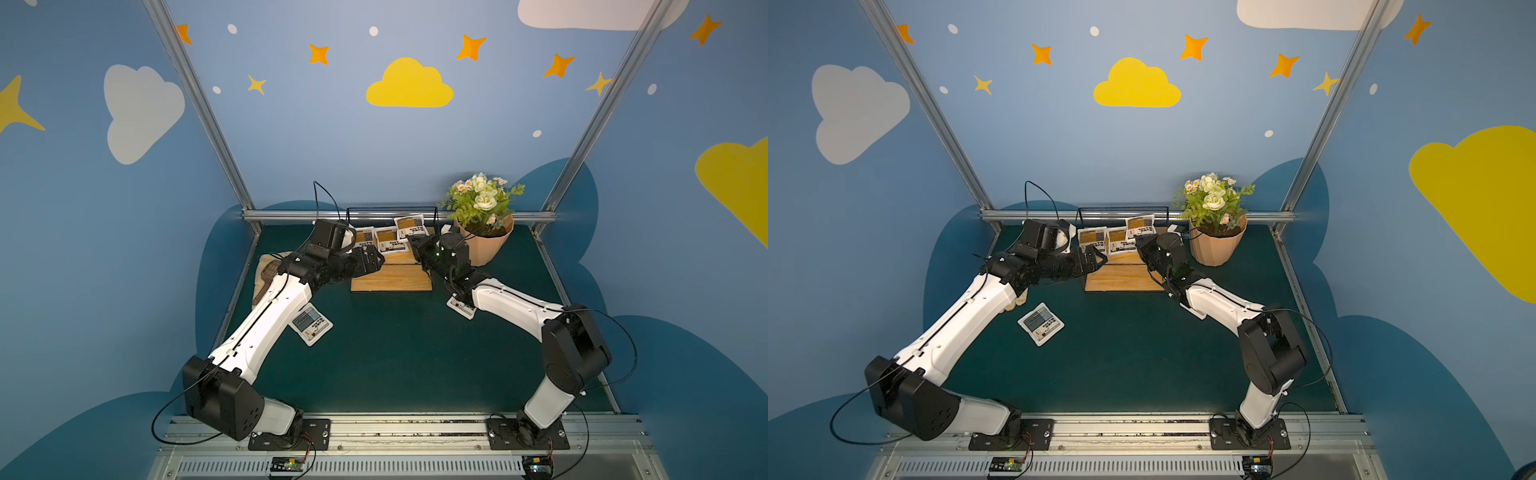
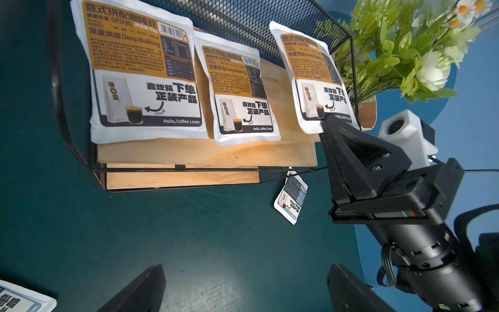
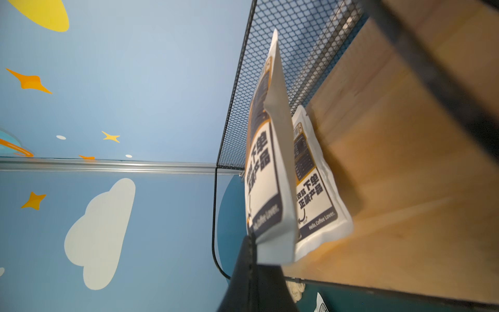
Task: Place the bagged coffee beans on the shelf by color
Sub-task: Place the bagged coffee beans on the shelf.
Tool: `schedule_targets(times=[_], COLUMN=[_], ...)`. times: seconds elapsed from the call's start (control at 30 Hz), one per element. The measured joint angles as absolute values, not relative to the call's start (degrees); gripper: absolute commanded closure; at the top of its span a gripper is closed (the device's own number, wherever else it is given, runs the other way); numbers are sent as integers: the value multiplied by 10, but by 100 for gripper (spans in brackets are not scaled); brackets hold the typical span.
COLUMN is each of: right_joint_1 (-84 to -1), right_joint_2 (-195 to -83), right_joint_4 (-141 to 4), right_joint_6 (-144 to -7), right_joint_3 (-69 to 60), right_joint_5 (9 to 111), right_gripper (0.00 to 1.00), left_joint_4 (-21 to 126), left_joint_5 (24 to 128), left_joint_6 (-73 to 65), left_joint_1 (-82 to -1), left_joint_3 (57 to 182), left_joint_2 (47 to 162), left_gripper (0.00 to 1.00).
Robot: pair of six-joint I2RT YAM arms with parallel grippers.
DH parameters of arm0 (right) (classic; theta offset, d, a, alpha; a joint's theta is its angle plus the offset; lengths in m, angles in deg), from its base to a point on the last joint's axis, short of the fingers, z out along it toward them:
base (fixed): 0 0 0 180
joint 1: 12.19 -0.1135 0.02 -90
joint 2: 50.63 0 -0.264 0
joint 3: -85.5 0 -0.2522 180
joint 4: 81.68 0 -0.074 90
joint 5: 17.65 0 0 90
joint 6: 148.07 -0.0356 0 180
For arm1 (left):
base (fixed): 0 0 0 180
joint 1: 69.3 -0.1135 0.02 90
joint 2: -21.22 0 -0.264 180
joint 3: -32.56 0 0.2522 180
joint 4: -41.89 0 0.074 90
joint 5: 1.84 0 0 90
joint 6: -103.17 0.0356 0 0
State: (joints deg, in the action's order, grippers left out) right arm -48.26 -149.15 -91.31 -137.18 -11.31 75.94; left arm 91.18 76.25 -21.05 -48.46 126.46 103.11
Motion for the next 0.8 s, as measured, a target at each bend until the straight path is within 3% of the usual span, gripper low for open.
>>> schedule_targets(times=[0.8], right_joint_1=[-470], right_joint_2=[-1503], right_joint_4=[-907], right_joint_6=[-1394], right_joint_3=[-145], right_joint_5=[798], right_gripper=[100], left_joint_4=[894], left_joint_5=[739], left_joint_6=[-209], left_joint_1=[-487], left_joint_3=[1264], left_joint_2=[1035], left_gripper=[0])
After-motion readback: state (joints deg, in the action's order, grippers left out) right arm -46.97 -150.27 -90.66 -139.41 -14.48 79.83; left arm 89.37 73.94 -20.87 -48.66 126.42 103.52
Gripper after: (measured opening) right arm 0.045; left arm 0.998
